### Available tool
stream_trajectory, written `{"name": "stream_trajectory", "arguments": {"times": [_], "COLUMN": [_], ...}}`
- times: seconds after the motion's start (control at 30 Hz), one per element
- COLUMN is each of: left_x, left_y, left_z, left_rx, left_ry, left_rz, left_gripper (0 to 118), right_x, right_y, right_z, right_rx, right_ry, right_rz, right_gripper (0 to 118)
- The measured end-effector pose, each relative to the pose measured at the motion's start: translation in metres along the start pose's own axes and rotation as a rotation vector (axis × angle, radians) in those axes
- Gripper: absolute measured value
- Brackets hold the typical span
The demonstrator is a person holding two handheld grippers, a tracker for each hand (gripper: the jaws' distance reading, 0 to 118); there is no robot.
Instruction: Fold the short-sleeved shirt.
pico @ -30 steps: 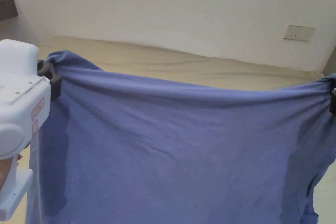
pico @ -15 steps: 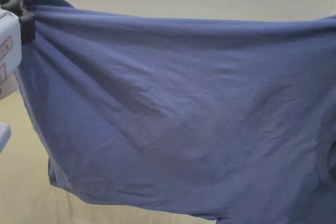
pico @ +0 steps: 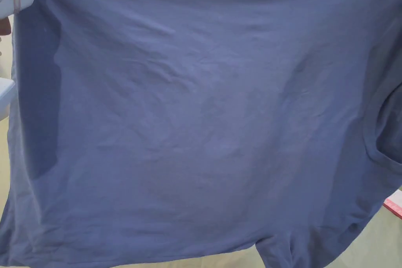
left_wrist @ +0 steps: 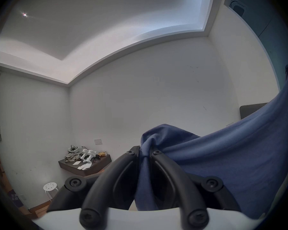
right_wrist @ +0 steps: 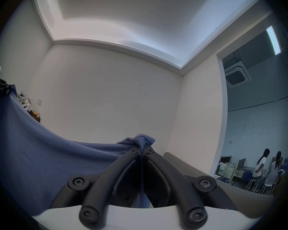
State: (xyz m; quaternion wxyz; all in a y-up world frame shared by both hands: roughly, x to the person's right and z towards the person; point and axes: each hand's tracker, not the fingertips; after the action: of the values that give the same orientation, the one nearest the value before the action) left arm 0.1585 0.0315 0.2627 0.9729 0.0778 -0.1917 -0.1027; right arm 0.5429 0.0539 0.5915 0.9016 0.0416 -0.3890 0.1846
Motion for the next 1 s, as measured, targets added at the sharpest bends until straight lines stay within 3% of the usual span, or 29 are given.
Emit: {"name": "stream_trajectory", "arguments": {"times": [0.5,0.8,1.0], "left_x": [0.041,0.081,0.096], "left_y": [-0.037,-0.055,-0.102], "left_z": [-0.143,-0.184,-0.199], "left_rx": [-0.121,-0.185,-0.240], "left_ry": [-0.030,-0.062,-0.071], "left_rz": [-0.018,0.018,0.007], "left_gripper": [9,9,9], "right_x": [-0.037,-0.065,-0.093], "right_y": [-0.040,-0.086,-0.150], "right_z": [-0.151,-0.221,-0.229], "right_rx": [-0.041,-0.102,-0.191], "right_ry": [-0.037,-0.055,-0.002], "right_rz": [0.042,0.101,0.088], "right_gripper": [4,4,4]}}
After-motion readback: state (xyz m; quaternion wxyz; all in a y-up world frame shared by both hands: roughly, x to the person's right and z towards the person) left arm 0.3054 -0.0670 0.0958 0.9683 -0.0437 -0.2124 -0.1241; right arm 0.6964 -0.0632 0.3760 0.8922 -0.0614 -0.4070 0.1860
